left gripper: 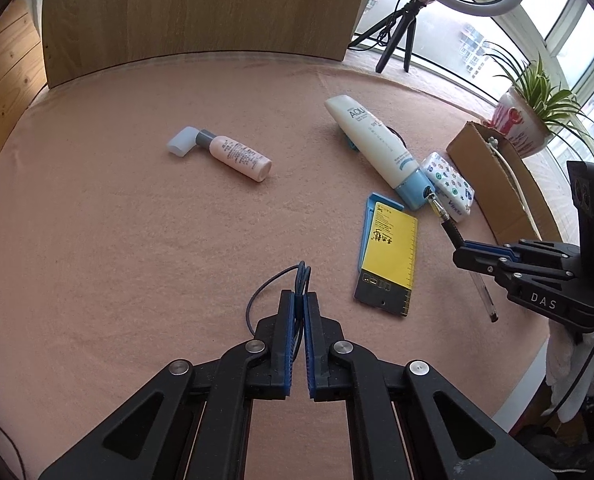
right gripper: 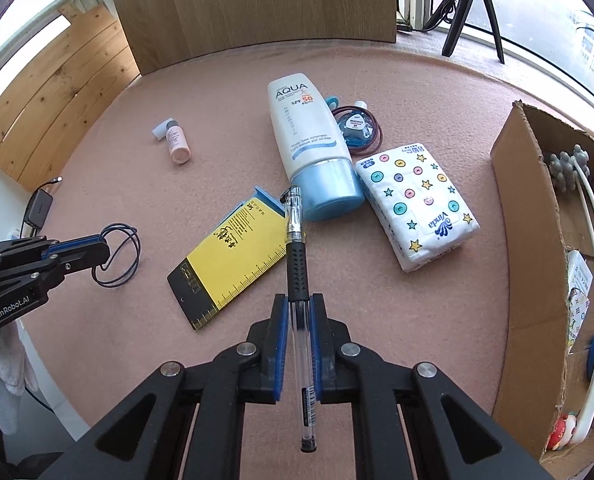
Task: Organize objects
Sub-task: 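Carry the cable with the left tool while the right tool carries the pen to the box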
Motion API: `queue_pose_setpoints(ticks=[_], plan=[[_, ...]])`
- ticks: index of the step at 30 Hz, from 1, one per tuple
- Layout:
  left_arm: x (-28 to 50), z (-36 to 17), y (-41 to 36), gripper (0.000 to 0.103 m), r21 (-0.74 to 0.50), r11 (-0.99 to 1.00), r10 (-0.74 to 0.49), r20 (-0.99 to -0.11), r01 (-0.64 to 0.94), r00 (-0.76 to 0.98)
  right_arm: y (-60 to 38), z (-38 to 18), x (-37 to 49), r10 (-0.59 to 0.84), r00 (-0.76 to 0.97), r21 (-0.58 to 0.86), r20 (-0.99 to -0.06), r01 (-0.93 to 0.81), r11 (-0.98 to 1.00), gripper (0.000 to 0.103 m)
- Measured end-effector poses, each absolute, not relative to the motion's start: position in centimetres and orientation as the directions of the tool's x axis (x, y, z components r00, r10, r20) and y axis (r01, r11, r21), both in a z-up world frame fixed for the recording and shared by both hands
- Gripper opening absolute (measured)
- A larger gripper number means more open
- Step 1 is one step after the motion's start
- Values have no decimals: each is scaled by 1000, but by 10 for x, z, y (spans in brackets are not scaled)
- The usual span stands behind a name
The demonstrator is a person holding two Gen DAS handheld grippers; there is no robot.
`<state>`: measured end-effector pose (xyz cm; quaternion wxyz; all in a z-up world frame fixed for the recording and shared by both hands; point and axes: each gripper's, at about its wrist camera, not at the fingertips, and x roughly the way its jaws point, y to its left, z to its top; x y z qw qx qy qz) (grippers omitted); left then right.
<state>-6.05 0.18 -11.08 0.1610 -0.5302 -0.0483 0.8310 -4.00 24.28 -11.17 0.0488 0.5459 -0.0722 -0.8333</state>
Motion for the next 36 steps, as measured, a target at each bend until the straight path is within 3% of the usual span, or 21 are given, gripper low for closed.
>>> queue_pose_setpoints(ticks=[16, 36], plan=[[-75, -70, 52, 4, -259, -915, 377, -822, -310, -426, 298, -64, -2, -111, -516, 183, -849, -91, -979, 9], [-122, -34, 204, 4, -256, -823, 491, -770, -507, -409, 415, -37, 51, 44, -563, 155, -825, -300, -941, 9]])
